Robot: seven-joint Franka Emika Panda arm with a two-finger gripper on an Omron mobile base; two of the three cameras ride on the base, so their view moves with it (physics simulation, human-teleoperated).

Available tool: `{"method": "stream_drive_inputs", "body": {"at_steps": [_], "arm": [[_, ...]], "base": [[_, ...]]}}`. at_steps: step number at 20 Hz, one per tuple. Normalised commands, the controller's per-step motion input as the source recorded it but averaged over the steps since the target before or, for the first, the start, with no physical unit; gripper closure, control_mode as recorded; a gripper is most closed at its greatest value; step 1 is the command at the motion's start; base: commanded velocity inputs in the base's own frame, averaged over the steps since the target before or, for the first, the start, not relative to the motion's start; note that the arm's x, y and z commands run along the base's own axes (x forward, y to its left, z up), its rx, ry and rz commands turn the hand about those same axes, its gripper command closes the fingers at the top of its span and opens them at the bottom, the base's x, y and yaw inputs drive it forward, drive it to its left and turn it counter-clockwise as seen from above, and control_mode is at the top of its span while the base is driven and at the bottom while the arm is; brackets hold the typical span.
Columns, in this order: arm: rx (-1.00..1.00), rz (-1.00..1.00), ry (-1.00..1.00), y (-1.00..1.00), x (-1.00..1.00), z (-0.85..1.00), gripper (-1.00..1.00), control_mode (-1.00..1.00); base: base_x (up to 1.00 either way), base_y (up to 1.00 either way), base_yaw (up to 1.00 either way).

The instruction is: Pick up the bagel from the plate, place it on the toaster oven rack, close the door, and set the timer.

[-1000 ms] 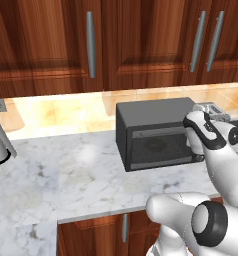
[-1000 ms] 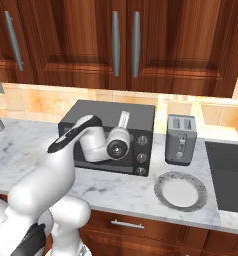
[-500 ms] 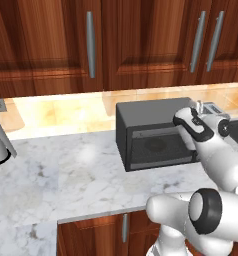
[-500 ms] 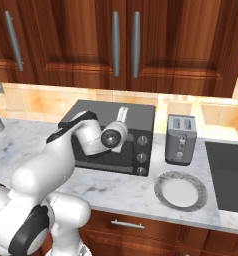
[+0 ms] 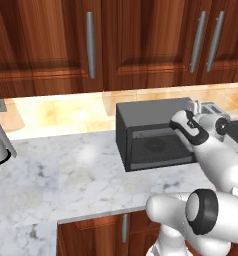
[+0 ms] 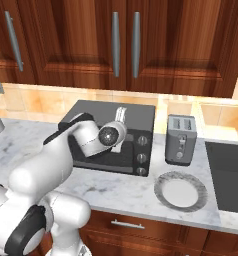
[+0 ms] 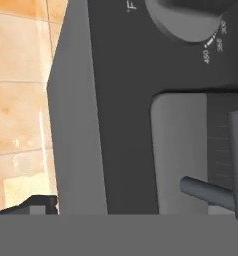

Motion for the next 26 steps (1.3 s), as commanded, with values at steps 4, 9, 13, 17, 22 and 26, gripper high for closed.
{"method": "stream_drive_inputs", "body": {"at_steps": [4,9,13,17,22,26], "arm": [[-0.03,-0.03,0.24,-0.08,-0.19,-0.69,-1.00,-1.00],[-0.02,-0.01,0.07,-0.19,-0.54,-0.29,-1.00,-1.00],[-0.01,-0.01,0.01,-0.27,-0.43,-0.11,-1.00,-1.00],[0.00,0.00,-0.01,-0.26,-0.26,0.16,-1.00,-1.00],[0.00,0.03,-0.04,-0.41,-0.43,0.61,-1.00,-1.00],[0.00,0.12,0.03,-0.49,-0.18,0.87,-1.00,-1.00]], "base": [[0.00,0.00,0.00],[0.00,0.00,0.00],[0.00,0.00,0.00],[0.00,0.00,0.00],[0.00,0.00,0.00],[0.00,0.00,0.00]]}}
